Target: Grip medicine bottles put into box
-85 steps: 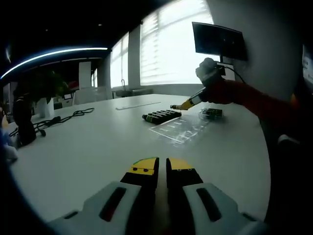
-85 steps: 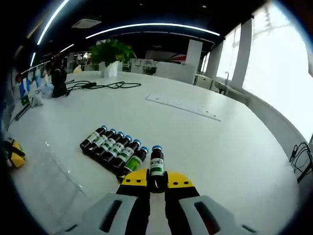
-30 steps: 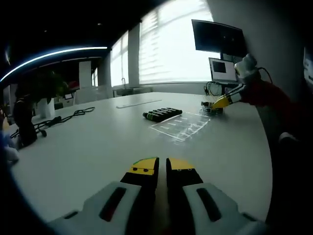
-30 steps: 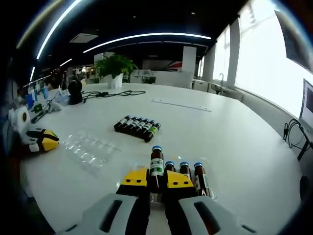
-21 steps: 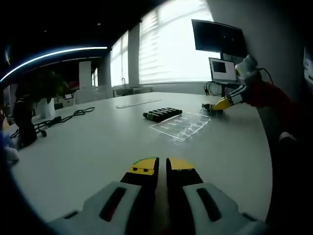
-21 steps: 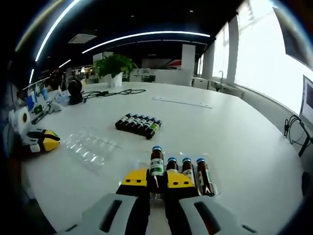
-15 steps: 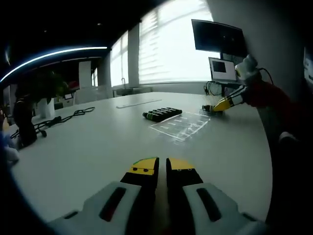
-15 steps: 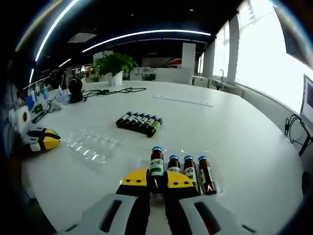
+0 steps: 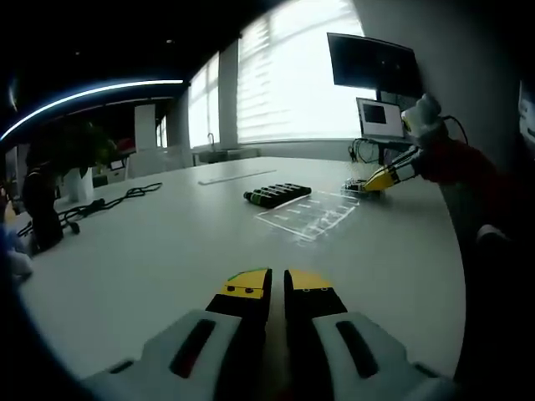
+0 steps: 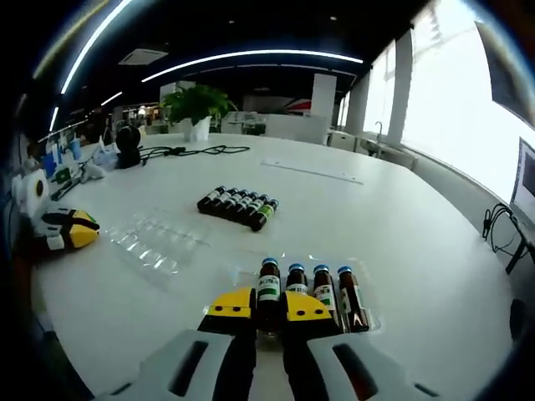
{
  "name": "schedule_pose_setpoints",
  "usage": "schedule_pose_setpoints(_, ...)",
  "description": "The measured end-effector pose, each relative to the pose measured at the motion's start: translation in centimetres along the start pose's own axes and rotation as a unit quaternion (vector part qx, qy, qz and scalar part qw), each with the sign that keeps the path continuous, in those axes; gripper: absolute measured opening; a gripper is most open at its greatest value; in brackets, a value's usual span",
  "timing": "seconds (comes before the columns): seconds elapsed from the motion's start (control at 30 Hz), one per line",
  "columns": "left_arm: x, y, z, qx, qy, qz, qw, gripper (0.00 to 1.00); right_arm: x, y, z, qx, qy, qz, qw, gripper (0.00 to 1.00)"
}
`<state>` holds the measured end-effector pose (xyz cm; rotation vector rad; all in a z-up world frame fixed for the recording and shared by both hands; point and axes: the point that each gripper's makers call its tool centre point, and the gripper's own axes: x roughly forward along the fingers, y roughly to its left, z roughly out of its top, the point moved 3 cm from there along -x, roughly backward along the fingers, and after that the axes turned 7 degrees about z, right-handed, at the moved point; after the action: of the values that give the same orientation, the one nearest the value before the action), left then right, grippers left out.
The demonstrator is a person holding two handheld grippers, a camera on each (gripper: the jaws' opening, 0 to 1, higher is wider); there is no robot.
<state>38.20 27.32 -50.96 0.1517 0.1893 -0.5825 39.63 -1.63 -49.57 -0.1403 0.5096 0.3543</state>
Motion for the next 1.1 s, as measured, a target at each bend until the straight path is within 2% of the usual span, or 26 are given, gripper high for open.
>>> schedule_pose_setpoints(0.27,0.0,0.0,0.0,0.002,0.001,-0.001,1.0000,0.01,-0.3,0.3,0.6,0.012,-0.018,0.017,0.9996,0.06)
schedule_pose_setpoints(0.43,0.0,0.0,0.0,0.001,0.000,-0.001,1.0000,0.01,-0.9,-1.1,1.4,0.001,-0.020,0.005,0.9998,0.05)
schedule_pose_setpoints(0.53,0.0,-0.1,0.0,0.001,0.000,-0.001,1.0000,0.01,-1.0,-1.6,1.7,-0.006,-0.012,0.007,0.9999,0.03)
schedule_pose_setpoints(0.63,0.0,0.0,0.0,0.000,0.000,-0.001,1.0000,0.01,-0.9,-1.6,1.6,-0.021,0.010,0.027,0.9993,0.02)
schedule_pose_setpoints(0.7,0.0,-0.1,0.0,0.000,-0.001,-0.001,1.0000,0.01,-0.8,-1.3,1.4,-0.049,0.032,0.044,0.9973,0.03)
schedule_pose_setpoints(0.87,0.0,0.0,0.0,0.000,0.000,-0.001,1.0000,0.01,-0.5,-0.5,1.8,-0.056,0.032,0.072,0.9953,0.03)
schedule_pose_setpoints(1.1,0.0,0.0,0.0,-0.001,0.000,-0.001,1.0000,0.01,0.2,-0.1,1.5,-0.068,0.056,0.095,0.9916,0.03)
